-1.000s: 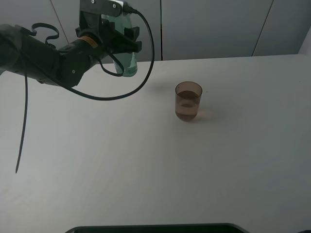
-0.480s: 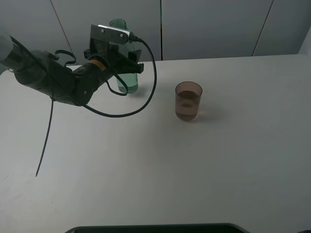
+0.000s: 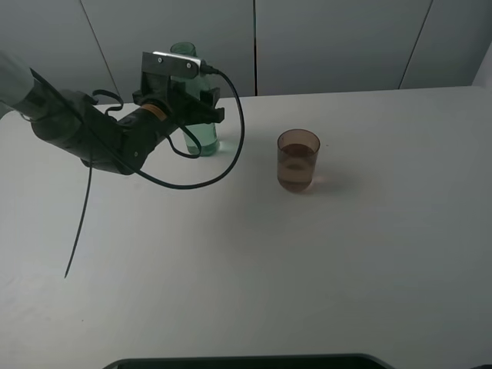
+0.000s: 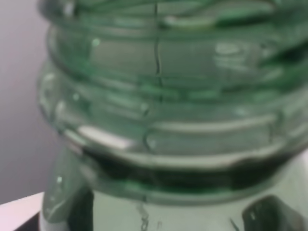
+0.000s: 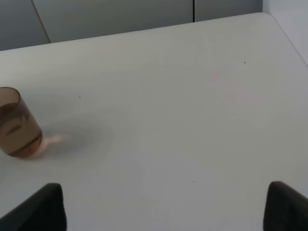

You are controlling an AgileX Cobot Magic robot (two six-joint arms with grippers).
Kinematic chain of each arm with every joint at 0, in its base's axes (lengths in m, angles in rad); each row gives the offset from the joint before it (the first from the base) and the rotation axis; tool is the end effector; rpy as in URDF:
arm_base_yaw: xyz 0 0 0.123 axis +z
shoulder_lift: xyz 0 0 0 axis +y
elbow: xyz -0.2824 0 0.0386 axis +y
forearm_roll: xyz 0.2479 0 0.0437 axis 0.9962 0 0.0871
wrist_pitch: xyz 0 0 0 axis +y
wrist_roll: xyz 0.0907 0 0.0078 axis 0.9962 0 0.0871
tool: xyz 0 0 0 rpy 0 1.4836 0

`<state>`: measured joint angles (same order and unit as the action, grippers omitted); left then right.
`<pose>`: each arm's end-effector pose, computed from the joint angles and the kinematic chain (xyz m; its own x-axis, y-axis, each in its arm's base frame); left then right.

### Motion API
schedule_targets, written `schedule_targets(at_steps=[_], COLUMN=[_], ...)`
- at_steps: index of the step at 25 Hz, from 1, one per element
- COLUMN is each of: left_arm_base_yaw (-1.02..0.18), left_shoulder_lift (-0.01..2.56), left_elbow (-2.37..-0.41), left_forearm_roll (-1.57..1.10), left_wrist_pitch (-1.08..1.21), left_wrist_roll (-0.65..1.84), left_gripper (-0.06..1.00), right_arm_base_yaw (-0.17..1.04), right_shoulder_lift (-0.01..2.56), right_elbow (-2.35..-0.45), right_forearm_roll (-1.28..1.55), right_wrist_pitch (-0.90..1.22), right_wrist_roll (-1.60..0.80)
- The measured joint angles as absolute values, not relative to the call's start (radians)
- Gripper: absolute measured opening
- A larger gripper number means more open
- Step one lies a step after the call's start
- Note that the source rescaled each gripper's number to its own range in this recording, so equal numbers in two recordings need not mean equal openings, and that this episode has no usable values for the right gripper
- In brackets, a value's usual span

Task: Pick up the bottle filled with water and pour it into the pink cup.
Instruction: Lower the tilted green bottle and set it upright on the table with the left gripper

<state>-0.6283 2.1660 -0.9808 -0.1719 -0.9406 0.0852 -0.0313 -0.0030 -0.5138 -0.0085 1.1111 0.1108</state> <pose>0.3415 -0.2326 0.1070 -0.1404 0.0815 -0.9867 0.4695 0.8829 0.0061 -0.0091 -0.0004 0.2769 -0.4786 0.1219 -0.8696 0.0896 0.9919 0.0897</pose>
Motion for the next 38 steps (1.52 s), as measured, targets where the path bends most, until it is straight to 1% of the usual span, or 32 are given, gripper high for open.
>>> schedule_targets(at_steps=[15,16,17,18,19,22,24,31,38], left_arm_base_yaw=[-0.628,-0.628,-0.628,-0.628,-0.628,-0.628,-0.628,-0.628,-0.628], left_shoulder_lift=[2.18,2.181,2.182,2.185,2.186,2.186,2.186,2.092,1.935], left_elbow=[-0.981,-0.981,-0.981,-0.981,-0.981,-0.981,-0.981,-0.981,-0.983], left_forearm_roll=[-0.177,-0.177,-0.177,-0.179,-0.179,-0.182,-0.182,-0.182,-0.182], left_wrist_pitch=[-0.963,-0.963,-0.963,-0.963,-0.958,-0.954,-0.947,-0.913,-0.803], left_wrist_roll=[0.081,0.081,0.081,0.081,0.081,0.081,0.081,0.081,0.081], left_gripper=[0.02,0.06,0.49,0.76,0.84,0.97,0.99,0.99,0.99], right_arm_base_yaw=[-0.031,-0.031,-0.031,-0.031,-0.031,-0.031,-0.031,-0.031,-0.031], right_shoulder_lift=[-0.003,-0.003,-0.003,-0.003,-0.003,-0.003,-0.003,-0.003,-0.003], right_elbow=[-0.514,-0.514,-0.514,-0.514,-0.514,-0.514,-0.514,-0.514,-0.514], right_forearm_roll=[-0.009,-0.009,-0.009,-0.009,-0.009,-0.009,-0.009,-0.009,-0.009], right_wrist_pitch=[1.111,1.111,1.111,1.111,1.111,1.111,1.111,1.111,1.111], right_wrist_roll=[0.111,0.111,0.111,0.111,0.111,0.111,0.111,0.111,0.111])
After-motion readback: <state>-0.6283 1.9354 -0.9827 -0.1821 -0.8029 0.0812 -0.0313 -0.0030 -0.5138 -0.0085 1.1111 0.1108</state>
